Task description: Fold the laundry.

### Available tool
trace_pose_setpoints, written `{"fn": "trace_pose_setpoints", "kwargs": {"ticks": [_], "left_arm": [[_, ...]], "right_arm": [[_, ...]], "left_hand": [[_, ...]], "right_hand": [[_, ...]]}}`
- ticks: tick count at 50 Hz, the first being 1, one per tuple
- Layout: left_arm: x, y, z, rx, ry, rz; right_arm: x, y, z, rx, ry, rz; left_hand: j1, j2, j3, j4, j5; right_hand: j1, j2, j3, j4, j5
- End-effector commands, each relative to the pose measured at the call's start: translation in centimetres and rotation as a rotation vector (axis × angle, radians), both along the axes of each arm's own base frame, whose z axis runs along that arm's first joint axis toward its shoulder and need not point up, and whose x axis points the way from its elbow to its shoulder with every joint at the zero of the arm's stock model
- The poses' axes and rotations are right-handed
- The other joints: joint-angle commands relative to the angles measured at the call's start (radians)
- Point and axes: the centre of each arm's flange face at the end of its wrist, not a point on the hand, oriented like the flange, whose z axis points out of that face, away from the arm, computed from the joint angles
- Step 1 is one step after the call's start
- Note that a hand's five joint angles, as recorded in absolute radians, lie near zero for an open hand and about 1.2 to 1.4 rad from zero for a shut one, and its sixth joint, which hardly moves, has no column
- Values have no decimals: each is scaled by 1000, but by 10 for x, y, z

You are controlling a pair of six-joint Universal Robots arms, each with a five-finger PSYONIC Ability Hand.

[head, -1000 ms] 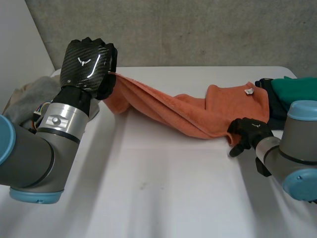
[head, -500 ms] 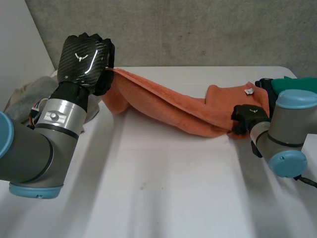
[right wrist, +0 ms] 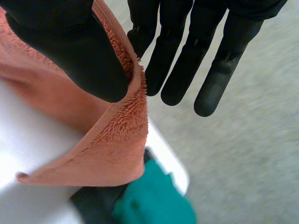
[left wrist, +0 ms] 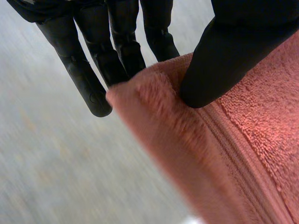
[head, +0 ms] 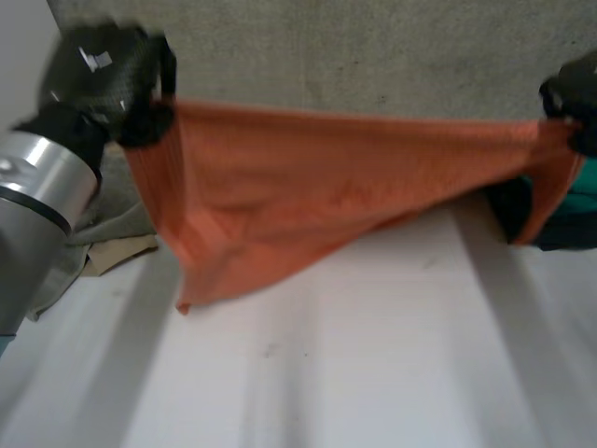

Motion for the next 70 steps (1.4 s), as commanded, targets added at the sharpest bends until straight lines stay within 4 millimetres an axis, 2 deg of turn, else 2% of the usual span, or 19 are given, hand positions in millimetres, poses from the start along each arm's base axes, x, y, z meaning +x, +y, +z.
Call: {"fn": "trace_pose_setpoints", "kwargs": {"ticks": [1,4,8,10,14,15,19,22,27,32,42,44,48,49,52,56,61,63,70], "left_arm": [[-4,-34,-78,293,-136,10],[-10,-58,-89,277,-173,24],[-27,-92,-65,118,-142,26],[-34,-105,-45,19,-101,24],[-48,-120,24,-323,50,14],[-48,-121,49,-455,117,19],[-42,-113,98,-701,267,21],[-36,-109,110,-736,294,47],[-26,-116,80,-559,236,82],[-15,-109,36,-385,154,97],[-5,-73,-79,-60,15,81],[-4,-67,-95,-14,-5,72],[-2,-55,-119,48,-35,53],[-2,-54,-121,50,-38,53],[1,-52,-122,44,-39,59],[1,-49,-116,28,-34,56],[3,-43,-96,-18,-13,54],[3,-40,-94,-21,-10,52],[6,-36,-87,-37,0,56]], "right_arm": [[2,-14,-62,228,177,46],[6,-33,-79,221,173,35],[11,-75,-77,25,140,-39],[17,-96,-56,-174,106,-87],[36,-112,1,-582,10,-100],[38,-112,13,-660,-10,-96],[45,-102,59,-941,-80,-66],[48,-88,79,-1009,-80,6],[55,-81,71,-930,-47,109],[58,-82,36,-728,-12,200],[61,-69,-117,-139,65,367],[60,-61,-154,-42,110,384],[58,-43,-197,63,199,415],[58,-40,-201,75,208,421],[55,-37,-209,103,201,398],[52,-40,-206,140,70,336],[41,-43,-180,172,-179,213],[23,-46,-170,200,-290,127],[-12,-51,-161,259,-500,-45]], "left_hand": [[229,192,200,190,245],[229,192,200,190,245],[229,192,200,190,245],[229,192,200,190,245],[229,192,200,190,245],[229,192,200,190,245],[229,192,200,190,245],[229,192,200,190,245],[229,192,200,190,245],[229,192,200,190,245],[229,192,200,190,245],[229,192,200,190,245],[229,192,200,190,245],[229,192,200,190,245],[229,192,200,190,245],[229,192,200,190,245],[229,192,200,190,245],[229,192,200,190,245],[229,192,200,190,245]], "right_hand": [[260,215,208,199,215],[260,215,208,199,215],[260,215,208,199,215],[260,215,208,199,215],[260,215,208,199,215],[260,215,208,199,215],[260,215,208,199,215],[260,215,208,199,215],[260,215,208,199,215],[260,215,208,199,215],[260,215,208,199,215],[260,215,208,199,215],[260,215,208,199,215],[260,215,208,199,215],[-382,-427,-435,-443,-428],[-707,-753,-760,-768,-753],[-866,-911,-918,-927,-911],[-892,-938,-945,-954,-938],[-802,-847,-854,-863,-847]]}}
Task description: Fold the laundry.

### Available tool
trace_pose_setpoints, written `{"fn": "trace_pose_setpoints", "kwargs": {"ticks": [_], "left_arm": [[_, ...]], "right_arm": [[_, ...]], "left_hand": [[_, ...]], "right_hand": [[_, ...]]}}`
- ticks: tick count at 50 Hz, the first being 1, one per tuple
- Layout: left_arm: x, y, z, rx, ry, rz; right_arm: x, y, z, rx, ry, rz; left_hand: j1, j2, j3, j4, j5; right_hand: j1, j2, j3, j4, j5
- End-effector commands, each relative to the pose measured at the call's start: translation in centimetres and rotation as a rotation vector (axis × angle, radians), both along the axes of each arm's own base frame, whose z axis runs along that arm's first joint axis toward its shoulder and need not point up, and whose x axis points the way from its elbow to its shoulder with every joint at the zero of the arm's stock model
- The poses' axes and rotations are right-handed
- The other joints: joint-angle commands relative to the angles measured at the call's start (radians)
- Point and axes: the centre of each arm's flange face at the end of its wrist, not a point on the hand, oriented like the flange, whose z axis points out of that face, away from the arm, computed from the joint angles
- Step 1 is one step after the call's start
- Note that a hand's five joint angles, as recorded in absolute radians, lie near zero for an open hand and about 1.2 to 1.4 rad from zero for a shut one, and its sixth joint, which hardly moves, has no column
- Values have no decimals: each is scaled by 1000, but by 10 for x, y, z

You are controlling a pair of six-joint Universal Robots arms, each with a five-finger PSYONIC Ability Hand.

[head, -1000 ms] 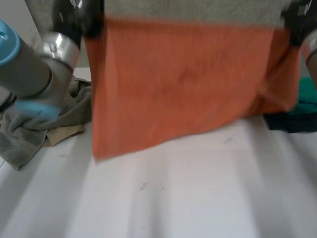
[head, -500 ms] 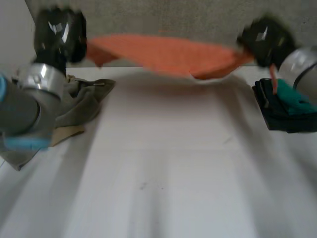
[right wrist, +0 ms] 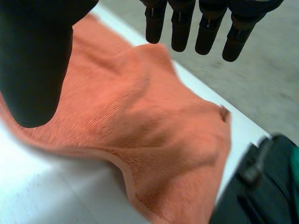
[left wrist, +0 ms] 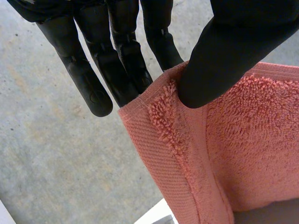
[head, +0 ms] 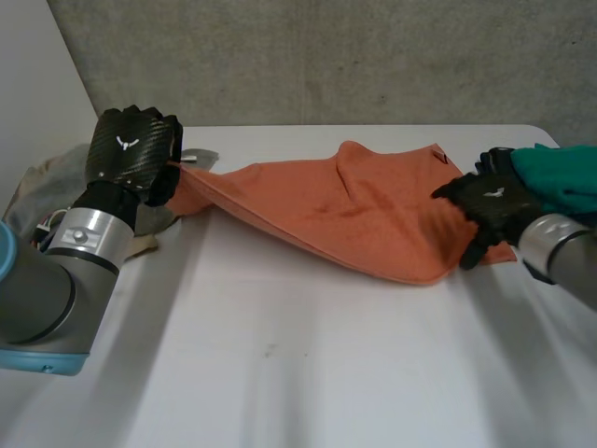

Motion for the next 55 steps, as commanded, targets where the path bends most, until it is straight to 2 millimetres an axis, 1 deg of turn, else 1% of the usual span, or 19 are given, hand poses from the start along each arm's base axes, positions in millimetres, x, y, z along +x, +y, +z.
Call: {"fn": "trace_pose_setpoints", "kwargs": {"ticks": [1,6,8,9,13,19,21,25,31,34,38,39,42,46,48,51,52,53,55], "left_arm": [[2,4,7,-14,9,2],[2,3,9,-20,12,3],[2,3,9,-21,12,3],[2,3,10,-22,13,1],[1,3,10,-24,13,0],[1,2,13,-34,17,0],[1,2,14,-36,17,0],[0,3,15,-39,20,-4],[-1,3,16,-41,19,-7],[-1,3,16,-41,19,-7],[-1,3,16,-43,19,-7],[0,3,17,-44,20,-5],[1,1,17,-47,21,0],[2,-1,20,-53,26,8],[2,-1,22,-53,24,10],[6,5,23,-29,7,17],[8,7,23,-15,1,21],[11,10,23,5,-5,27],[23,17,17,94,-35,55]], "right_arm": [[-42,-7,12,111,-210,-225],[-53,-4,2,203,-202,-317],[-53,-3,-7,241,-203,-330],[-53,-4,-15,261,-199,-340],[-53,-11,-34,267,-228,-362],[-55,-25,-48,255,-310,-406],[-51,-28,-58,277,-328,-420],[-32,-31,-62,269,-326,-407],[-23,-42,-67,245,-320,-424],[-16,-43,-67,239,-324,-414],[-11,-49,-71,229,-326,-416],[-12,-52,-73,223,-322,-428],[-13,-56,-74,208,-314,-440],[-13,-65,-73,173,-297,-437],[-12,-66,-68,156,-283,-429],[-11,-58,-57,119,-180,-374],[-11,-55,-52,102,-150,-361],[-15,-46,-35,57,-51,-328],[-19,-33,-22,29,50,-295]], "left_hand": [[229,191,199,190,235],[229,191,199,190,235],[229,191,199,190,235],[229,191,199,190,235],[229,191,199,190,235],[229,191,199,190,235],[229,191,199,190,235],[229,191,199,190,235],[229,191,199,190,235],[229,191,199,190,235],[229,191,199,190,235],[229,191,199,190,235],[229,191,199,190,235],[229,191,199,190,235],[229,191,199,190,235],[229,191,199,190,235],[229,191,199,190,235],[229,191,199,190,235],[229,191,199,190,235]], "right_hand": [[75,92,99,88,120],[116,133,141,130,162],[119,136,144,132,165],[128,145,152,141,173],[146,162,170,159,191],[199,215,223,212,244],[213,230,238,226,259],[260,277,284,273,306],[269,286,293,282,314],[272,289,296,285,317],[339,356,364,352,385],[418,435,442,431,463],[600,617,624,613,646],[1101,1117,1125,1114,1146],[1102,1119,1126,1115,1147],[1102,1119,1126,1115,1147],[1102,1119,1126,1115,1147],[1102,1119,1126,1115,1147],[1102,1119,1126,1115,1147]]}}
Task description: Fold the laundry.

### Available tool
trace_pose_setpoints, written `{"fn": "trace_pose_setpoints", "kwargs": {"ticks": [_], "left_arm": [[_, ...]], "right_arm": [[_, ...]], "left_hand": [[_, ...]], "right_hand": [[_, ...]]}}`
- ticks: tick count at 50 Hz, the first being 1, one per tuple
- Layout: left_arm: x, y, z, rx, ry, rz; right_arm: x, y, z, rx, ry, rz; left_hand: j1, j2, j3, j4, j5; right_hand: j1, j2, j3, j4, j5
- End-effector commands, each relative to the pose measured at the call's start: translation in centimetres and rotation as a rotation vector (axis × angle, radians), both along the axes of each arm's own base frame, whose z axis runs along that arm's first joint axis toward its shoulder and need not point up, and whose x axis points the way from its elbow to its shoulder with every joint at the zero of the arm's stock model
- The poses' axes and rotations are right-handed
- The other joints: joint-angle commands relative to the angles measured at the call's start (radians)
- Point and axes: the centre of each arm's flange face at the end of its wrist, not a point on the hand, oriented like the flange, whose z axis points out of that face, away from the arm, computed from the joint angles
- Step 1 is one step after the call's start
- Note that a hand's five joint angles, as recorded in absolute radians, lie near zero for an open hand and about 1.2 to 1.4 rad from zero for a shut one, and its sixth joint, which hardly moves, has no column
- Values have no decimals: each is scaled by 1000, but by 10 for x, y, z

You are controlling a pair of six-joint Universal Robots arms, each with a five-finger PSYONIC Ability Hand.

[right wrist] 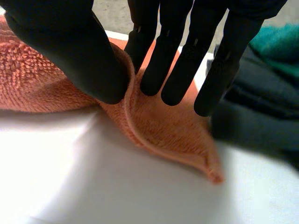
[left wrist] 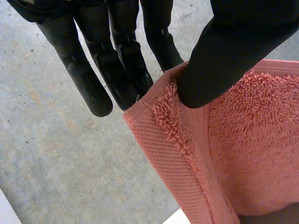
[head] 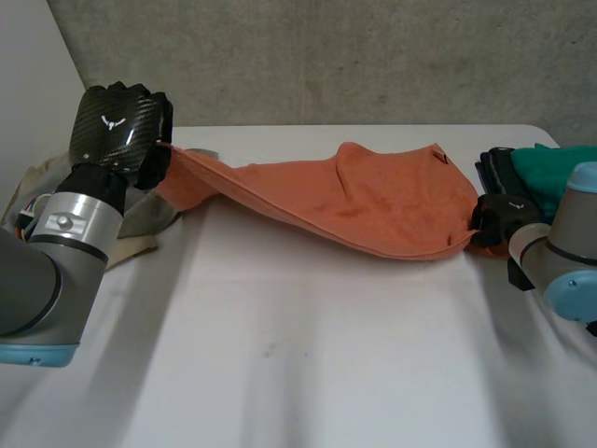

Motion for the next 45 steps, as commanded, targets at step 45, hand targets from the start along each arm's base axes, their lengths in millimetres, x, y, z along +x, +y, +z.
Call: {"fn": "trace_pose_setpoints", "kwargs": {"ticks": [45], "left_arm": [[5,-60,-86,114,-572,169]], "right_arm": [[14,21,48,-324,1022,327]], "left_hand": [[229,191,199,190,235]], "right_hand": [[260,214,209,200,232]]}}
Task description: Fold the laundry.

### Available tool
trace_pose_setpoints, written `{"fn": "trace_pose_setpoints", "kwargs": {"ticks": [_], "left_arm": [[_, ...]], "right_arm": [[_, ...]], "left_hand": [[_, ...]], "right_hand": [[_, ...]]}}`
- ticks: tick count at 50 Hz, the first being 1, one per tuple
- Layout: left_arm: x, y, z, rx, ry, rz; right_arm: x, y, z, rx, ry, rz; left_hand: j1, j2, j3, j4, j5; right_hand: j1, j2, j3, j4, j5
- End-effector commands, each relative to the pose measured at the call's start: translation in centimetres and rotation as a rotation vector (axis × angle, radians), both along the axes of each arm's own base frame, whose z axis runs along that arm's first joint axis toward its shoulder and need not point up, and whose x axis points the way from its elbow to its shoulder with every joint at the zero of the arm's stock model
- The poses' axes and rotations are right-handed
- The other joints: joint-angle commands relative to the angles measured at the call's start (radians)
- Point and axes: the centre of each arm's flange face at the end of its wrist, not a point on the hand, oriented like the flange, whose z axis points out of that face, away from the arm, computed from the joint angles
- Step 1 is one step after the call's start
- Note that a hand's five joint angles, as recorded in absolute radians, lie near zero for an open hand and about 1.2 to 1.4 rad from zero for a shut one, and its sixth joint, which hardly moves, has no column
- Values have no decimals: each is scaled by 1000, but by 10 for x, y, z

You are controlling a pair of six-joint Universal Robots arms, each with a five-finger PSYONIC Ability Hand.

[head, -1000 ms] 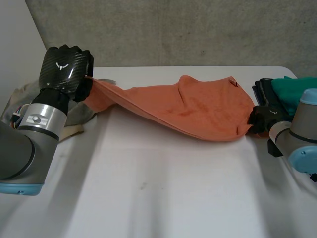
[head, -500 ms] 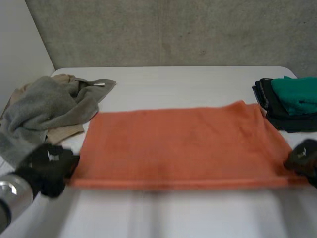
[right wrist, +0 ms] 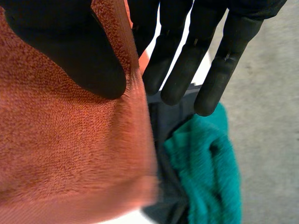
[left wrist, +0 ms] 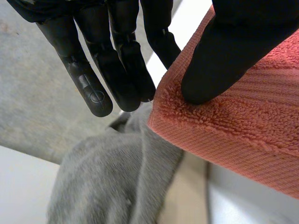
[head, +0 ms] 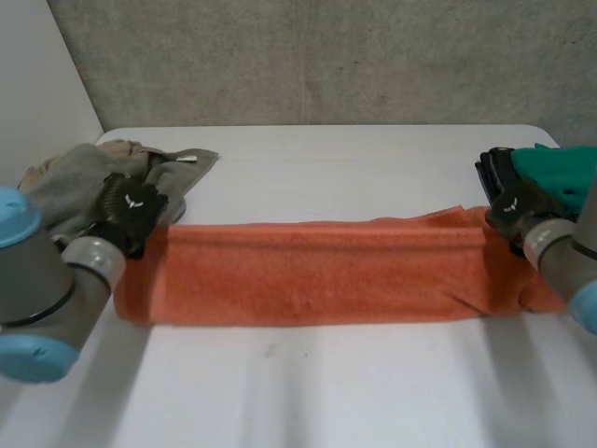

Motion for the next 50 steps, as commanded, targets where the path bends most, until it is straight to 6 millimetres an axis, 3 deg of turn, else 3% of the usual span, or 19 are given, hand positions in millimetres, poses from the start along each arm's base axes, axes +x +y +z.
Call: {"fn": "trace_pose_setpoints", "kwargs": {"ticks": [1,3,5,6,8,9,11,13,16,21,28,31,32,35,36,40,42,47,50], "left_arm": [[-20,-41,3,-139,37,-27],[-28,-54,24,-236,64,-36],[-36,-75,67,-424,121,-36],[-37,-81,83,-486,145,-33],[-40,-92,127,-652,244,-44],[-40,-93,141,-704,286,-48],[-35,-95,181,-832,418,-52],[-29,-96,199,-880,514,-46],[-17,-98,215,-892,645,-15],[-6,-99,204,-826,640,25],[-6,-87,150,-640,581,40],[-4,-79,121,-553,548,48],[-3,-77,113,-529,539,47],[-3,-66,80,-417,498,35],[-3,-62,70,-384,485,30],[-5,-35,28,-219,403,0],[-2,-18,6,-128,342,-4],[9,24,-20,48,201,19],[22,57,-23,182,102,40]], "right_arm": [[14,-38,3,-149,-22,19],[22,-58,36,-319,-53,28],[28,-71,67,-464,-85,31],[31,-81,100,-612,-128,35],[33,-86,133,-755,-189,38],[33,-86,165,-884,-258,44],[32,-82,190,-986,-330,60],[31,-74,220,-1101,-407,86],[26,-69,233,-1137,-440,86],[29,-67,215,-1031,-453,93],[31,-68,171,-817,-435,108],[33,-68,137,-661,-438,130],[34,-66,115,-563,-438,138],[36,-60,84,-423,-429,148],[36,-55,63,-336,-417,146],[33,-41,18,-147,-388,117],[32,-33,5,-85,-381,106],[26,7,-27,136,-331,73],[21,32,-24,239,-282,65]], "left_hand": [[229,191,199,190,235],[229,191,199,190,235],[229,191,199,190,235],[229,191,199,190,235],[229,191,199,190,235],[229,191,199,190,235],[229,191,199,190,235],[229,191,199,190,235],[229,191,199,190,235],[229,191,199,190,235],[229,191,199,190,235],[229,191,199,190,235],[229,191,199,190,235],[229,191,199,190,235],[229,191,199,190,235],[229,191,199,190,235],[229,191,199,190,235],[229,191,199,190,235],[229,191,199,190,235]], "right_hand": [[260,214,207,199,213],[260,214,207,199,213],[260,214,207,199,213],[260,214,207,199,213],[260,214,207,199,213],[260,214,207,199,213],[260,214,207,199,213],[260,214,207,199,213],[260,214,207,199,213],[260,214,207,199,213],[260,214,207,199,213],[260,214,207,199,213],[260,214,207,199,213],[260,214,207,199,213],[260,214,207,199,213],[260,214,207,199,213],[260,214,207,199,213],[260,214,207,199,213],[260,214,207,199,213]]}}
